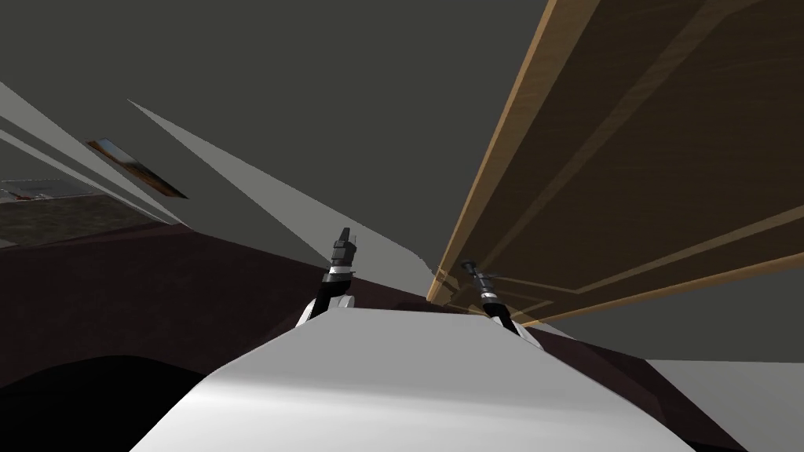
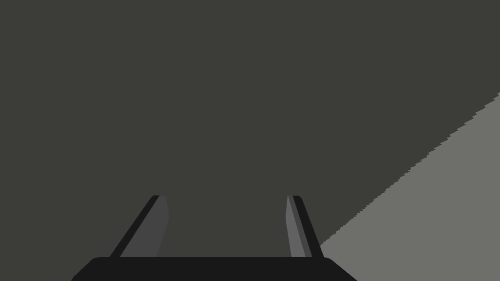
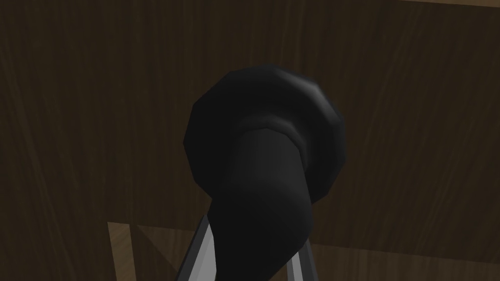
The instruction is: Pull the door open
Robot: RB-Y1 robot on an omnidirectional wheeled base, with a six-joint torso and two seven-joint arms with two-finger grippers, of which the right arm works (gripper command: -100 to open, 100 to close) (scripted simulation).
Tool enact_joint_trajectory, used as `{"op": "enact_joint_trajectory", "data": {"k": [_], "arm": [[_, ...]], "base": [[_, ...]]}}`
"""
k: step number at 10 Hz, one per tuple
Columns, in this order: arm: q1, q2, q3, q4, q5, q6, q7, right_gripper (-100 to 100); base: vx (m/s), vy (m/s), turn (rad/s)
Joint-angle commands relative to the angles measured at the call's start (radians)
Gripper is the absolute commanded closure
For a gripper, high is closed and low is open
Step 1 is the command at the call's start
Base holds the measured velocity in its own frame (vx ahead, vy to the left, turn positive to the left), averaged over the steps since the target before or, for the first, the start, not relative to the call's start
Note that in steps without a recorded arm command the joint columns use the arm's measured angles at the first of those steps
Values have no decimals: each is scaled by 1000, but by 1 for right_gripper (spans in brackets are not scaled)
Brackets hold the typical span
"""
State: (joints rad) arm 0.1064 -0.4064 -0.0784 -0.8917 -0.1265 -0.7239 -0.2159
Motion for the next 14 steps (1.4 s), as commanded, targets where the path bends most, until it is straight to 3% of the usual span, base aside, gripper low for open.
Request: {"op": "enact_joint_trajectory", "data": {"k": [1, 8, 9, 10, 14], "arm": [[10, -10, 13, 4, 5, -19, -15, 100], [79, -77, 72, -14, 22, -98, -92, 100], [74, -69, 69, -12, 20, -86, -86, 100], [93, -82, 81, -7, 23, -116, -102, 100], [130, -114, 98, 1, 25, -178, -130, 100]], "base": [[-197, -58, 146], [-206, -60, 128], [-85, -28, 33], [-155, -36, 164], [-202, -55, 146]]}}
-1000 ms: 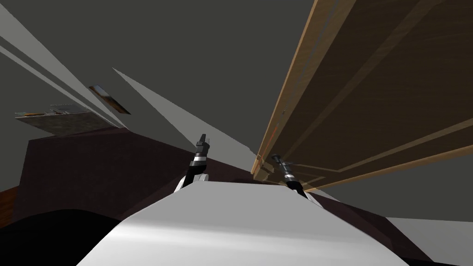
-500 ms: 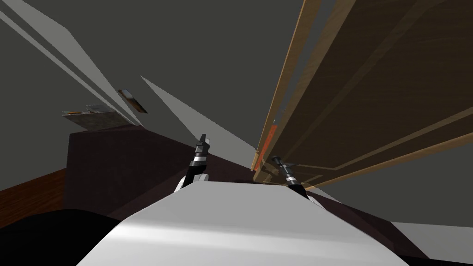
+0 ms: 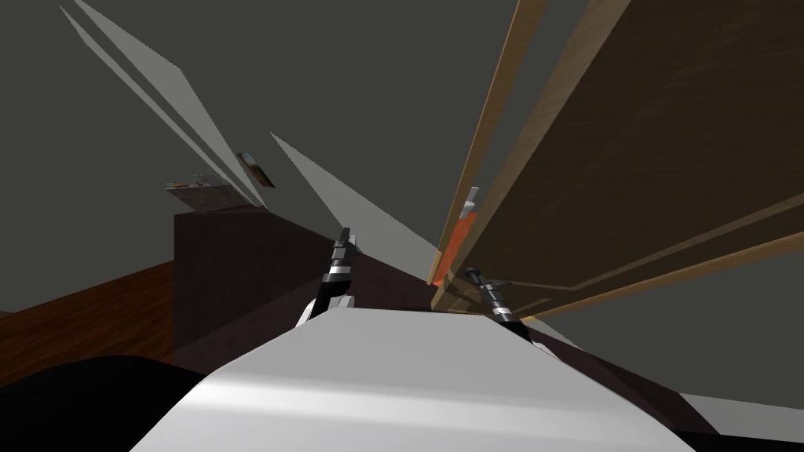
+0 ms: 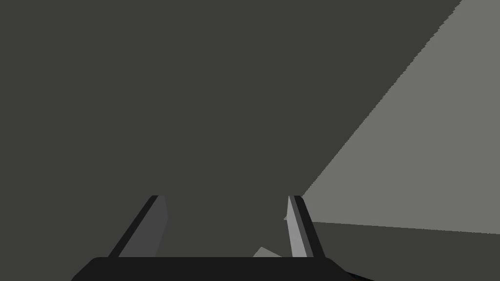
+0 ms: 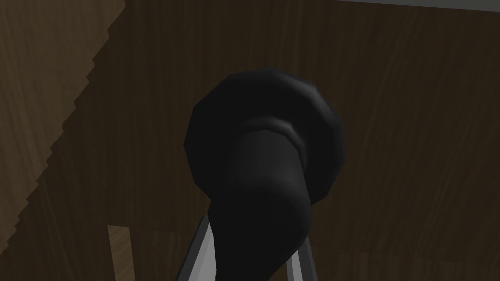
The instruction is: Pull the door open
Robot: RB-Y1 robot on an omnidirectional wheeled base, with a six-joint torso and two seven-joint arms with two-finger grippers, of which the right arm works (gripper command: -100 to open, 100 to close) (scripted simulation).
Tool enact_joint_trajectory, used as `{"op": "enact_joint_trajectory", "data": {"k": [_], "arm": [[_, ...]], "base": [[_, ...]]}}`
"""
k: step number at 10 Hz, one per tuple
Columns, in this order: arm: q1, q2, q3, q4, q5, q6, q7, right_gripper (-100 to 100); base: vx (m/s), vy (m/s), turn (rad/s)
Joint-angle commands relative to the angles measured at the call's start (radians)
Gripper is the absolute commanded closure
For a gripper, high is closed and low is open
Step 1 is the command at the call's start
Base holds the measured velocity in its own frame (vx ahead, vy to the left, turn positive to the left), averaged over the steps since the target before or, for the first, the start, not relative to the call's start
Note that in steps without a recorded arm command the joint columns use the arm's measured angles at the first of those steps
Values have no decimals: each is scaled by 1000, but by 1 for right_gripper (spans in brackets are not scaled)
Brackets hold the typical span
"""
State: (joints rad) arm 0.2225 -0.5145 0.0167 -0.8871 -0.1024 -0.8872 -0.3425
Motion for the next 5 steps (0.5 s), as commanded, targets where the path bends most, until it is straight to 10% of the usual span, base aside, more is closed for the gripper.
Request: {"op": "enact_joint_trajectory", "data": {"k": [1, 5], "arm": [[25, -15, 7, -1, 2, -32, -12, 100], [44, -29, 21, 4, 4, -63, -28, 100]], "base": [[-199, -65, 150], [-159, -53, 105]]}}
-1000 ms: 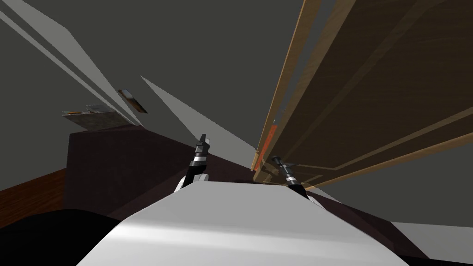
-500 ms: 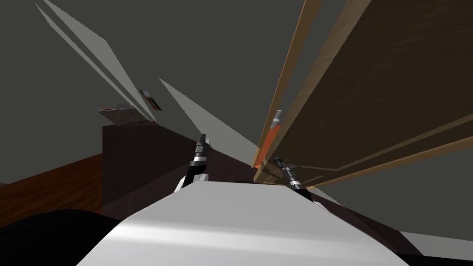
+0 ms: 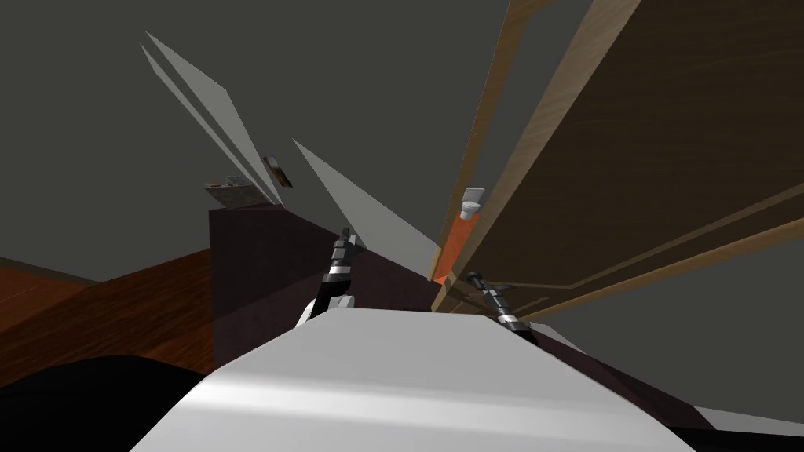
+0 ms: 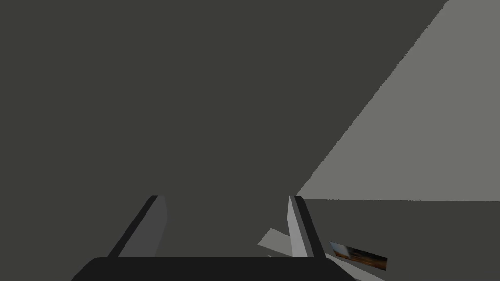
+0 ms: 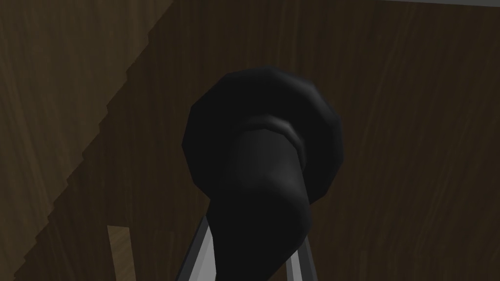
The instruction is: Pull the door open
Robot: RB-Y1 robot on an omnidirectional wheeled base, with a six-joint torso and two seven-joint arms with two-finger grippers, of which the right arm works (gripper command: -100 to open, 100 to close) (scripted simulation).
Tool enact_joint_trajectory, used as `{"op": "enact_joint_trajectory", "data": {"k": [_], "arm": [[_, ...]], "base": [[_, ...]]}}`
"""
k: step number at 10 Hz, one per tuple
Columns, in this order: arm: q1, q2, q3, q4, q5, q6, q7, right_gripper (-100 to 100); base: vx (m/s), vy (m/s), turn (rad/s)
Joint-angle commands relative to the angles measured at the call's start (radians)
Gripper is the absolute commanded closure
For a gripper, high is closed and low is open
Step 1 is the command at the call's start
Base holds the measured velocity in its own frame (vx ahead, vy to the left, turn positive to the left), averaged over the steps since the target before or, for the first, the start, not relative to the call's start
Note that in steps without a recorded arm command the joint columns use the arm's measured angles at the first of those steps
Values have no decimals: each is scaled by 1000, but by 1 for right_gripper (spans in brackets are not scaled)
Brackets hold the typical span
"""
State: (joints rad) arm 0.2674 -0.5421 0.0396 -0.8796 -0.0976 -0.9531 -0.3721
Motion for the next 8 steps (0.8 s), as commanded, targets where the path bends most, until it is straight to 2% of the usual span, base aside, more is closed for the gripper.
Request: {"op": "enact_joint_trajectory", "data": {"k": [1, 2, 8], "arm": [[10, -11, 4, 12, 1, -28, -8, 100], [12, -13, 5, 15, 1, -35, -10, 100], [46, -50, 21, 57, 3, -134, -39, 100]], "base": [[-165, -64, 196], [-224, -88, 199], [-223, -74, 168]]}}
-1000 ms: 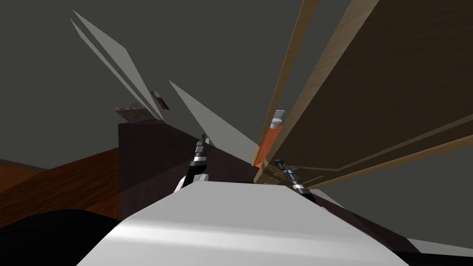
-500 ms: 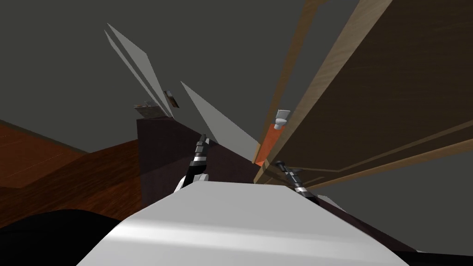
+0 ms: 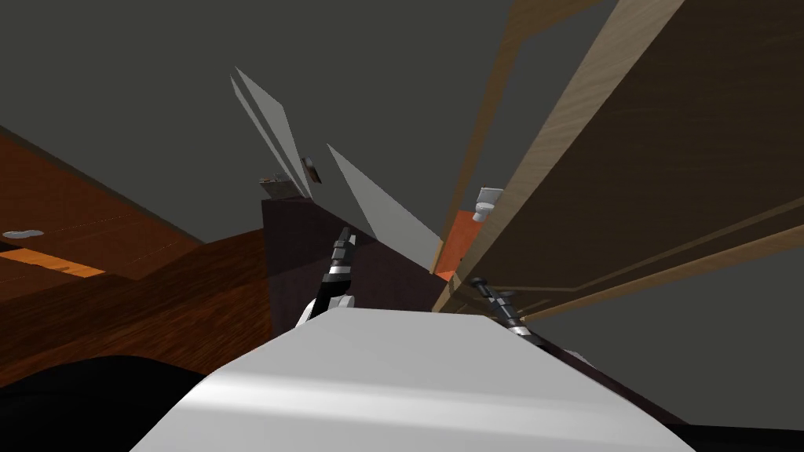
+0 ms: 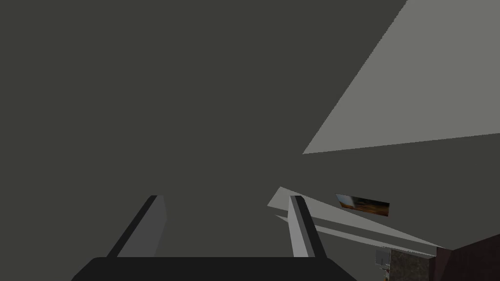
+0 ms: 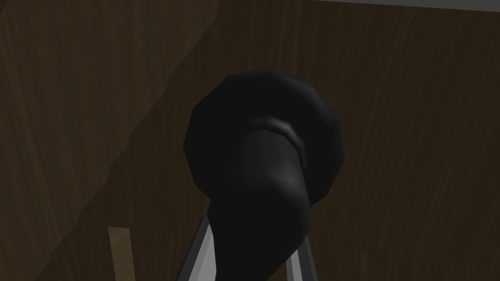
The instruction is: Pull the door open
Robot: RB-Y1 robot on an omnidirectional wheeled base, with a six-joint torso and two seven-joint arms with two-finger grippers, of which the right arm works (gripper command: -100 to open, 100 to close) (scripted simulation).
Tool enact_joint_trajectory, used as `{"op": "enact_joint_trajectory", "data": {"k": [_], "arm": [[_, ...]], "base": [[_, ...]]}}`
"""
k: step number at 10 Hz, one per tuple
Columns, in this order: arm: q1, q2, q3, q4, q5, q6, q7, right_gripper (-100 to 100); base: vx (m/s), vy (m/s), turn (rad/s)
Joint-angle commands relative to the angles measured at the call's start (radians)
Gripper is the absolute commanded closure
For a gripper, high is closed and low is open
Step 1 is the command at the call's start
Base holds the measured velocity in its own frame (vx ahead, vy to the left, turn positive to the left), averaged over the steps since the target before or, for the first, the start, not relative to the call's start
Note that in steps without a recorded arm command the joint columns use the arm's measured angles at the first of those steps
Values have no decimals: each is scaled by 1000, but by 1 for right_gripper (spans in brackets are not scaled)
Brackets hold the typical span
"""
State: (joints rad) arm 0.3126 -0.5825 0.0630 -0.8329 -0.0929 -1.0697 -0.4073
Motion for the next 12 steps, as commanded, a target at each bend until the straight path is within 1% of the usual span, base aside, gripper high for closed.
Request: {"op": "enact_joint_trajectory", "data": {"k": [1, 2, 3, 4, 6, 10, 11, 12], "arm": [[5, -13, -1, 15, -1, -29, -7, 100], [1, -5, 4, 9, 1, -13, -6, 100], [16, -9, 12, 19, 6, -46, -8, 100], [25, -12, 16, 24, 9, -65, -9, 100], [45, -19, 25, 36, 16, -112, -10, 100], [92, -35, 46, 64, 31, -218, -12, 100], [92, -35, 46, 64, 31, -218, -12, 100], [113, -42, 55, 76, 37, -264, -13, 100]], "base": [[-192, -68, 153], [-75, -20, 32], [-60, -16, 33], [-81, -28, 44], [-85, -46, 30], [-82, -61, 36], [-68, -54, 6], [-81, -72, 38]]}}
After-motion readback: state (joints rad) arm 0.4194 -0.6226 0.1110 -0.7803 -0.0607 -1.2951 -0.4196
